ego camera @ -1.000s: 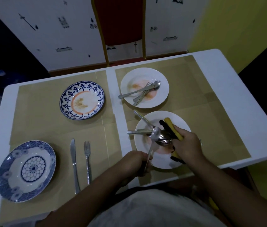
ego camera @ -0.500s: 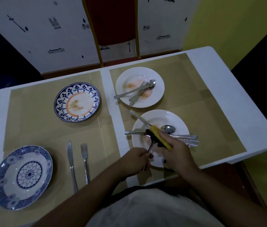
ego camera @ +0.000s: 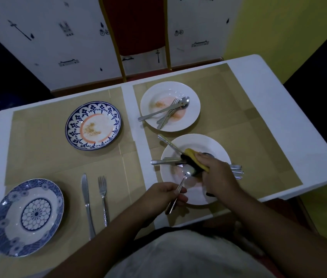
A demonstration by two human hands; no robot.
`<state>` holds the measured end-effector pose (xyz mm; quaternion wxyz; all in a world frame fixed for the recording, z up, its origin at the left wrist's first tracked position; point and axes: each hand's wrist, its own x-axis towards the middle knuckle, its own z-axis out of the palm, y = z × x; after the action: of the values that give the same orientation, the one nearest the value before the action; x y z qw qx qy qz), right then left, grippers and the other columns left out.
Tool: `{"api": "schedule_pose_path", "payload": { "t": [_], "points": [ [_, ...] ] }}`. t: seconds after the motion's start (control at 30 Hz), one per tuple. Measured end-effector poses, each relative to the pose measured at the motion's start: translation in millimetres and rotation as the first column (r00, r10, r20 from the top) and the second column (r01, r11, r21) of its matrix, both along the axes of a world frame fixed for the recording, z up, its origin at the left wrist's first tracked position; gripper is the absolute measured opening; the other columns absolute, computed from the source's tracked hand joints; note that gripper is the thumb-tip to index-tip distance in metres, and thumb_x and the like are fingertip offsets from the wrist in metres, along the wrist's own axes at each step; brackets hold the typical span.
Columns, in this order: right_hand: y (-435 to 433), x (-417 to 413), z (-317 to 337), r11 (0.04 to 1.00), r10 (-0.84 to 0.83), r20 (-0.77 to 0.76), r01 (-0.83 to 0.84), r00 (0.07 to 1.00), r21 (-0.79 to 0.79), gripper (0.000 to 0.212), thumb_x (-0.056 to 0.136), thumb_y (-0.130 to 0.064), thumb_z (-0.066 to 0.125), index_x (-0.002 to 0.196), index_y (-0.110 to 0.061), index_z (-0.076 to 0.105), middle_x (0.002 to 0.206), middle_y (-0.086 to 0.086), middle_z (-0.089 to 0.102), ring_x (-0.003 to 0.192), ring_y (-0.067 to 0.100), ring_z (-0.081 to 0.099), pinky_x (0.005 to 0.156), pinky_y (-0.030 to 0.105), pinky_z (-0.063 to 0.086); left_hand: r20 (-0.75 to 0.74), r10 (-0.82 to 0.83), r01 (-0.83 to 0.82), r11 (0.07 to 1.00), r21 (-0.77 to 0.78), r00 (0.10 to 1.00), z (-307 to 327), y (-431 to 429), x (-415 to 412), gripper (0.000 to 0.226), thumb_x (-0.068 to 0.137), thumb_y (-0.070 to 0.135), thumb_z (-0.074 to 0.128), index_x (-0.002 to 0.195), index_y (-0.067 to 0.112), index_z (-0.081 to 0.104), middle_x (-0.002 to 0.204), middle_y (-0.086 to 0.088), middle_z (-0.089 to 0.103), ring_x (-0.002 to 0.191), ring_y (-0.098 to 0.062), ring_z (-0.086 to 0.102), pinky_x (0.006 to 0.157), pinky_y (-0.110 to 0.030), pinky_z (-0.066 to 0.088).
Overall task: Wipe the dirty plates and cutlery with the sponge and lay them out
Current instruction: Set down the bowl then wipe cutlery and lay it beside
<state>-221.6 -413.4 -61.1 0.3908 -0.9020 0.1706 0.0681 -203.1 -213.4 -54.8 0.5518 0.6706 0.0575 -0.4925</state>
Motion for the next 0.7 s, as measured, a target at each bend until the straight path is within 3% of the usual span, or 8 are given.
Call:
{"api": "schedule_pose_path", "payload": {
  "t": [0.1,0.17,0.23,0.37,0.43,0.5,0.6,0.7],
  "points": [
    [-0.1,-0.3,7.4,0.964,-0.206,-0.044,0.211,0.978,0.161,0.063,0.078,0.013,0.052,0.129,-0.025,0.058,0.115,-0.007,0.063,0.092,0.009,0.059,0.069,0.005,0.043,-0.112,0.081,-0.083,0.997,-0.005,0.99,0.9,-1.1,3.2,0.028,0.101,0.003,0.045,0.108,0.009,0.071,0.093,-0.008,0.077,0.082,-0.018,0.069,0.07,-0.027,0.052],
    [0.3,-0.3,11.3,0.926,-0.292,-0.04,0.293,0.955,0.236,0.061,0.08,0.011,0.053,0.128,-0.028,0.058,0.104,-0.008,0.067,0.074,0.006,0.059,0.053,0.005,0.04,-0.136,0.14,-0.139,0.99,0.023,0.981,2.4,-4.1,3.8,0.031,0.099,-0.001,0.041,0.111,0.007,0.068,0.078,-0.007,0.071,0.069,-0.017,0.062,0.062,-0.026,0.048],
    [1.3,-2.2,14.4,0.917,-0.301,-0.016,0.294,0.954,0.271,0.062,0.081,0.011,0.052,0.128,-0.029,0.057,0.096,-0.01,0.066,0.067,0.003,0.057,0.049,0.005,0.039,-0.142,0.2,-0.194,0.979,0.059,0.969,1.2,-6.3,4.0,0.033,0.099,0.0,0.037,0.113,0.005,0.066,0.064,-0.004,0.057,0.057,-0.015,0.048,0.055,-0.026,0.037],
    [7.2,-8.9,18.3,0.918,-0.253,0.003,0.239,0.968,0.318,0.061,0.082,0.012,0.052,0.13,-0.026,0.056,0.115,-0.014,0.062,0.079,-0.006,0.057,0.061,0.0,0.04,-0.131,0.247,-0.242,0.969,0.056,0.96,0.1,-7.4,7.3,0.026,0.104,0.016,0.041,0.109,0.005,0.064,0.057,0.001,0.043,0.053,-0.013,0.035,0.054,-0.028,0.028],
    [11.2,-13.0,20.8,0.925,-0.225,0.017,0.208,0.974,0.317,0.061,0.082,0.011,0.054,0.131,-0.025,0.056,0.123,-0.018,0.056,0.094,-0.004,0.056,0.07,-0.003,0.04,-0.096,0.231,-0.226,0.972,0.064,0.968,1.7,-7.7,8.9,0.029,0.105,0.019,0.04,0.111,0.004,0.065,0.06,-0.001,0.045,0.054,-0.014,0.039,0.055,-0.028,0.032],
    [14.2,-16.7,22.6,0.939,-0.173,0.057,0.147,0.983,0.312,0.061,0.08,0.008,0.058,0.131,-0.025,0.055,0.129,-0.02,0.051,0.112,-0.003,0.052,0.087,0.003,0.041,-0.069,0.209,-0.204,0.977,0.067,0.976,3.0,-8.2,9.8,0.033,0.106,0.02,0.039,0.113,0.006,0.068,0.066,-0.005,0.053,0.057,-0.016,0.048,0.057,-0.028,0.04],
    [15.7,-20.6,18.4,0.982,0.058,0.154,-0.084,0.986,0.17,0.063,0.08,0.003,0.06,0.134,-0.028,0.052,0.139,-0.018,0.044,0.133,-0.002,0.036,0.11,0.019,0.028,-0.066,0.197,-0.195,0.98,0.039,0.978,7.1,-7.8,9.2,0.03,0.106,0.02,0.042,0.12,0.011,0.067,0.076,-0.007,0.067,0.066,-0.017,0.064,0.064,-0.027,0.051],
    [19.0,-20.2,8.6,0.949,0.315,0.213,-0.309,0.925,-0.06,0.053,0.081,-0.007,0.052,0.132,-0.022,0.055,0.14,-0.01,0.046,0.138,0.013,0.034,0.11,0.031,0.031,-0.068,0.174,-0.176,0.984,-0.012,0.982,14.4,-6.2,7.3,0.024,0.106,0.017,0.043,0.117,0.016,0.064,0.086,-0.009,0.074,0.071,-0.016,0.071,0.066,-0.026,0.054]
  ]
}}
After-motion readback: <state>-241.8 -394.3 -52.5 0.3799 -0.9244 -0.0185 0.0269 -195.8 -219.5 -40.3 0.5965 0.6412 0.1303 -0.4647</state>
